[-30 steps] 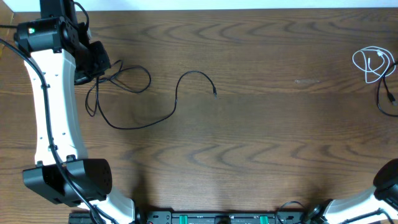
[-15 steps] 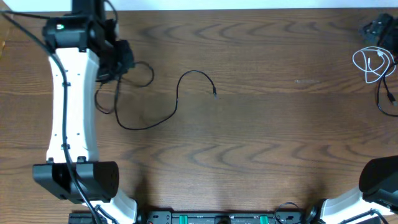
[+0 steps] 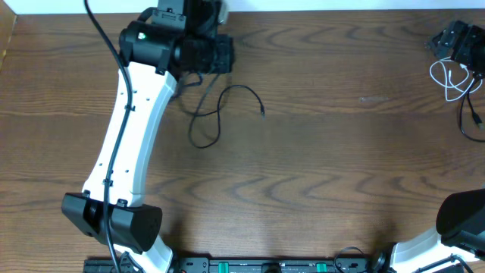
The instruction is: Untangle cables
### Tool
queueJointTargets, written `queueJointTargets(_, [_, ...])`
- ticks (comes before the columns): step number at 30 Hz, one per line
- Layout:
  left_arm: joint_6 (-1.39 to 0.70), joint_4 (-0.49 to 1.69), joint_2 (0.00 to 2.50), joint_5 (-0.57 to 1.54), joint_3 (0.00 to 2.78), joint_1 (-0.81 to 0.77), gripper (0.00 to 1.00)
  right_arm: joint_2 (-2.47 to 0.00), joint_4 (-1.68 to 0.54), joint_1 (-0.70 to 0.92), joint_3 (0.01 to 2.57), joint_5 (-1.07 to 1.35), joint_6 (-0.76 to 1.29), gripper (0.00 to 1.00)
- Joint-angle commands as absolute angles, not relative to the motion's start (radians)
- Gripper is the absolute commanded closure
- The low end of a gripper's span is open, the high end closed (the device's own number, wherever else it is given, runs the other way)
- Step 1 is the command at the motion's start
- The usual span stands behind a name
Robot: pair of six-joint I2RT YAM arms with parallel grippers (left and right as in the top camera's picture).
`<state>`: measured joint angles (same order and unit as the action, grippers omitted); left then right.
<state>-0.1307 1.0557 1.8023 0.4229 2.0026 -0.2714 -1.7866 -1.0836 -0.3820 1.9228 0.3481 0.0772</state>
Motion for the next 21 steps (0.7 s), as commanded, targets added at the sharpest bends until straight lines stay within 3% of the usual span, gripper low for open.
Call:
queueJointTargets(1, [-0.132,0.962,1.747,0.724,2.029,-0.278,0.92,-1.781,-1.086,-0.374,1.916,0.358,0.062,0.01])
queueJointTargets(5, [-0.134,0.819,1.698,1.015,2.03,-0.279,0.92,-1.781,-1.086,-0.366,1.916,0.358,0.061,0.01])
queueJointTargets(9, [-0.133,0.851,1.671,1.019,2.029,-0.279,0.92,-1.781,-1.085,-0.36,1.916,0.358,0.051,0.01])
queueJointTargets(11, [-0.131,0.904,1.671,0.97,2.029,-0.279,0.92,-1.781,-1.085,-0.354,1.916,0.358,0.049,0.01])
queueJointTargets(15, [-0.124,1.065,1.683,0.675,2.007,-0.279,0.91,-1.782,-1.086,-0.345,1.915,0.359,0.05,0.01])
queueJointTargets(19, [-0.123,1.19,1.723,0.471,1.973,-0.279,0.62,-1.794,-1.085,-0.308,1.914,0.37,0.05,0.01])
queueJointTargets(21, [-0.084,1.224,1.758,0.421,1.926,-0.279,0.39,-1.813,-1.084,-0.257,1.914,0.369,0.05,0.01])
